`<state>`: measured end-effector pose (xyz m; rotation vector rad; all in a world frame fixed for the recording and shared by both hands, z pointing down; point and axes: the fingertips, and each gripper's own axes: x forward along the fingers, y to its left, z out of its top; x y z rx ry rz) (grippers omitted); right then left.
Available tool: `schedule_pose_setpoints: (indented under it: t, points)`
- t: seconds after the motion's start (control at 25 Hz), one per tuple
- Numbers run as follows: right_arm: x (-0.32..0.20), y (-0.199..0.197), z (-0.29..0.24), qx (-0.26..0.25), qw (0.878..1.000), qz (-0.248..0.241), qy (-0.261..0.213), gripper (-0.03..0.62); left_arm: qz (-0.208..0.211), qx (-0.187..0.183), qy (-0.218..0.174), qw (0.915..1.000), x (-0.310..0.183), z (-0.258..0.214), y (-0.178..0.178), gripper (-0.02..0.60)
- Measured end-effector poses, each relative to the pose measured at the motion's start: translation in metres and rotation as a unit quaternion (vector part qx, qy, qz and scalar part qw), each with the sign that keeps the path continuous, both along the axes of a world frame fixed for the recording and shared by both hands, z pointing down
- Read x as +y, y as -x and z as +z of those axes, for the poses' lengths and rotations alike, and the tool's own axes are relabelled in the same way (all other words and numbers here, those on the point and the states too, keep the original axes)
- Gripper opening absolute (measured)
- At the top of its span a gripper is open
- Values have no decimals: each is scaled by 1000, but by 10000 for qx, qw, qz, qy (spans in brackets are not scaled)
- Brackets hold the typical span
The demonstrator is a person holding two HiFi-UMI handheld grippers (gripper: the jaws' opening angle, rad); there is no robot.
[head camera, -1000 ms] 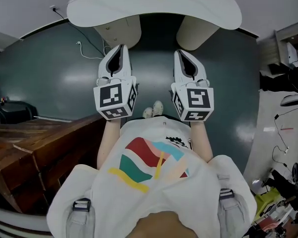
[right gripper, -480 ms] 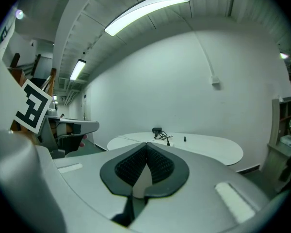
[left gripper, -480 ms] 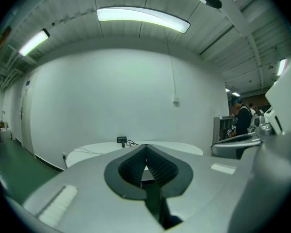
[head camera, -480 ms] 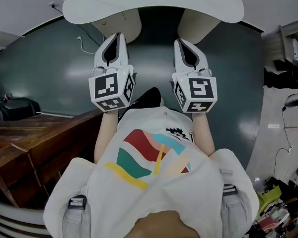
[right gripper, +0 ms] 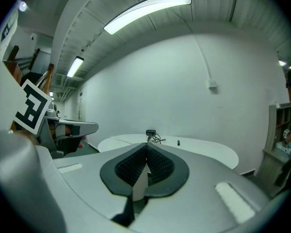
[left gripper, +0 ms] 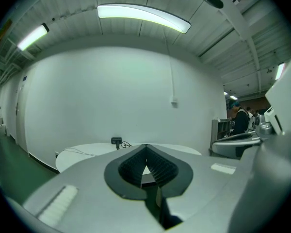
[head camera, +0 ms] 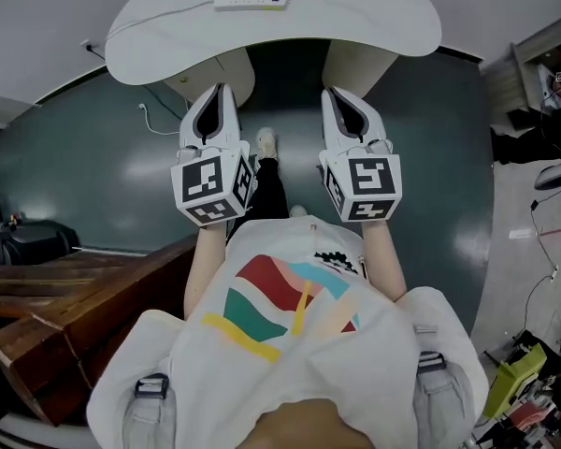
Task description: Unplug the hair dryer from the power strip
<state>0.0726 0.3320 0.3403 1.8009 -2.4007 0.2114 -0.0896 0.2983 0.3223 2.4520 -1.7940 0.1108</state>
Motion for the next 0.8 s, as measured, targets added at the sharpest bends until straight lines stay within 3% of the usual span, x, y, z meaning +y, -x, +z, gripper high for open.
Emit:
schedule_pose_setpoints:
  t: [0.36,0.8]
  points:
    - [-62,-2,-5,394,9988,233,-192,12,147,291,-74,9994,-83,2,2,0]
    - [-216,17,-9,509,9978,417,80,12,417,275,253,9984,-239,12,9,0]
